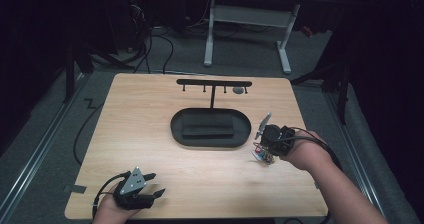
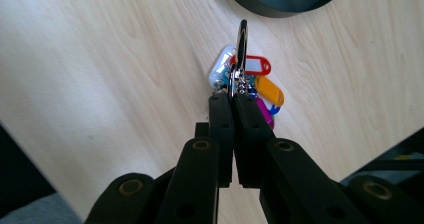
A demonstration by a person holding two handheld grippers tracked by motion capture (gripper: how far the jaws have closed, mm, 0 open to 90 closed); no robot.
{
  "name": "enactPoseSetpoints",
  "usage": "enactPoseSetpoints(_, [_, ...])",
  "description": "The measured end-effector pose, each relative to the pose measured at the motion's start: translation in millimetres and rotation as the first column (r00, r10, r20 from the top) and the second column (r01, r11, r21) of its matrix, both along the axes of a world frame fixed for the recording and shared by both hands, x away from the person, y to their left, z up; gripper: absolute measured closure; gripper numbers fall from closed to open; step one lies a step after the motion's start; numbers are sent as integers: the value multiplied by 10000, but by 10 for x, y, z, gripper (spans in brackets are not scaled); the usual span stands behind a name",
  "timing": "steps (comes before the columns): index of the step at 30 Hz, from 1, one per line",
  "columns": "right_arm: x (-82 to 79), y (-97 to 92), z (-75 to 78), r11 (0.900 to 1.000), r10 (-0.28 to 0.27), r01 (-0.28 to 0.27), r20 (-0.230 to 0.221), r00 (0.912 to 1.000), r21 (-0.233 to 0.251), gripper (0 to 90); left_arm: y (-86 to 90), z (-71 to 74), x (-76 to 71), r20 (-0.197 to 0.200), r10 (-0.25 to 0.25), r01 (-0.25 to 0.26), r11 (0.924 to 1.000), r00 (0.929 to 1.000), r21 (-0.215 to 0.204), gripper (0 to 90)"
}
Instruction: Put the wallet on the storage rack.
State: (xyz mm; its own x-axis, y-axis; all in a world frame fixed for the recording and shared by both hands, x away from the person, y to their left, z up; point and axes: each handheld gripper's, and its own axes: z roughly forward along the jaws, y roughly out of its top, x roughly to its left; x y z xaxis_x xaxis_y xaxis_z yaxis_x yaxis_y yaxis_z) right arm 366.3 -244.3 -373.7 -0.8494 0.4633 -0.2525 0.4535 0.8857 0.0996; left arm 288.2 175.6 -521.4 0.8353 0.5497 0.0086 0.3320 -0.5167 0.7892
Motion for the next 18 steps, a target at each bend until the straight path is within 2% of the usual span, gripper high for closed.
enactPoseSetpoints(1, [-2,-10,26,9996,-111,114,-115,9999,264,881,0,0,0,0,0,0,10000,10000,0,384])
enactPoseSetpoints(2, [-2,-10,26,9996,-111,114,-115,9999,264,881,3,1,1,6,1,-1,10000,10000,5,384])
enactPoseSetpoints(5, [-16,-34,126,9966,-399,423,-347,9986,712,881,11,3,3,45,47,-47,10000,10000,-37,382])
enactPoseSetpoints(10, [-21,-44,235,9963,-449,475,-379,9983,712,881,24,11,7,60,159,-158,9998,9999,-115,376])
enactPoseSetpoints(11, [-23,-50,308,9955,-482,511,-385,9981,800,881,25,13,8,66,170,-169,9998,9998,-127,375])
enactPoseSetpoints(18, [-34,-45,472,9916,-596,651,-516,9969,1121,881,23,11,9,28,131,-130,9998,9999,-134,374])
